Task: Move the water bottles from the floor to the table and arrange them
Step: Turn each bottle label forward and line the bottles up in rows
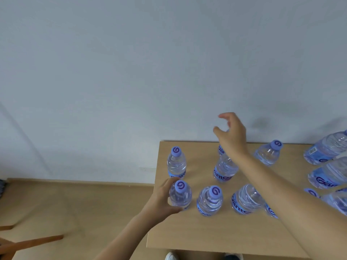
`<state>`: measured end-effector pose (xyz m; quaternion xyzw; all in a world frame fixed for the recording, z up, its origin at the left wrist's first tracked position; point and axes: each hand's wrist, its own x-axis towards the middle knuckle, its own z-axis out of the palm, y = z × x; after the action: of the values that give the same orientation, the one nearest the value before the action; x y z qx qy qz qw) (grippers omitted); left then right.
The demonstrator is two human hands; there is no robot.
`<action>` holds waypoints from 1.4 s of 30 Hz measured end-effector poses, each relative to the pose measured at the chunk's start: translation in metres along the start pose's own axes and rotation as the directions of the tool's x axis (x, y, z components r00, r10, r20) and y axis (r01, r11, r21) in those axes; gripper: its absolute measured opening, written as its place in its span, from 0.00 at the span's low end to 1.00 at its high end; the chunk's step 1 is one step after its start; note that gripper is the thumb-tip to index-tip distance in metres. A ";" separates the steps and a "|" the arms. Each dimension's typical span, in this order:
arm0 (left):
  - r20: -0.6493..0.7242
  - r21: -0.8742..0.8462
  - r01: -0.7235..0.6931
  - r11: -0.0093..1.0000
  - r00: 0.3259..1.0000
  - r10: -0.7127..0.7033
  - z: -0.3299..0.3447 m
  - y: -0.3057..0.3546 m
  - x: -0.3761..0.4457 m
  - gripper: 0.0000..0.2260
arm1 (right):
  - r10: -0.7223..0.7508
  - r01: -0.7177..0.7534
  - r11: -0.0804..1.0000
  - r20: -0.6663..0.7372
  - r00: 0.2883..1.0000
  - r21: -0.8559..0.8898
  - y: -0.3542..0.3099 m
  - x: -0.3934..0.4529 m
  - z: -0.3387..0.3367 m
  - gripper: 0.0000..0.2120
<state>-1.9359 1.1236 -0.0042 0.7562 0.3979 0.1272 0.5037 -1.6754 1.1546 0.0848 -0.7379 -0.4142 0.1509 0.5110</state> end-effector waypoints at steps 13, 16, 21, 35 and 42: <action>-0.059 0.030 0.195 0.980 0.980 -0.193 -0.041 -0.033 0.042 0.26 | 0.184 0.035 0.965 0.769 0.612 -0.258 0.009 -0.034 0.076 0.27; -0.030 0.004 0.205 0.979 0.978 -0.205 -0.035 -0.035 0.062 0.32 | 0.149 0.016 0.978 0.749 0.645 -0.208 0.013 -0.039 0.084 0.22; -0.155 -0.211 0.216 0.953 0.955 -0.251 -0.015 -0.038 0.091 0.33 | 0.133 0.000 0.983 0.717 0.684 -0.182 0.016 -0.034 0.094 0.23; -0.301 -0.335 0.165 0.928 0.914 -0.271 -0.048 -0.047 0.165 0.30 | 0.064 0.008 0.994 0.648 0.759 -0.108 0.018 0.027 0.143 0.30; -0.306 -0.315 0.177 0.932 0.911 -0.276 -0.063 -0.053 0.188 0.26 | 0.012 0.034 0.997 0.527 0.850 -0.076 0.024 0.036 0.167 0.27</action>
<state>-1.8760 1.3123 -0.0599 0.5912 0.5438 0.2528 0.5393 -1.7502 1.2839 -0.0016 -0.6865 -0.5484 0.3270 0.3480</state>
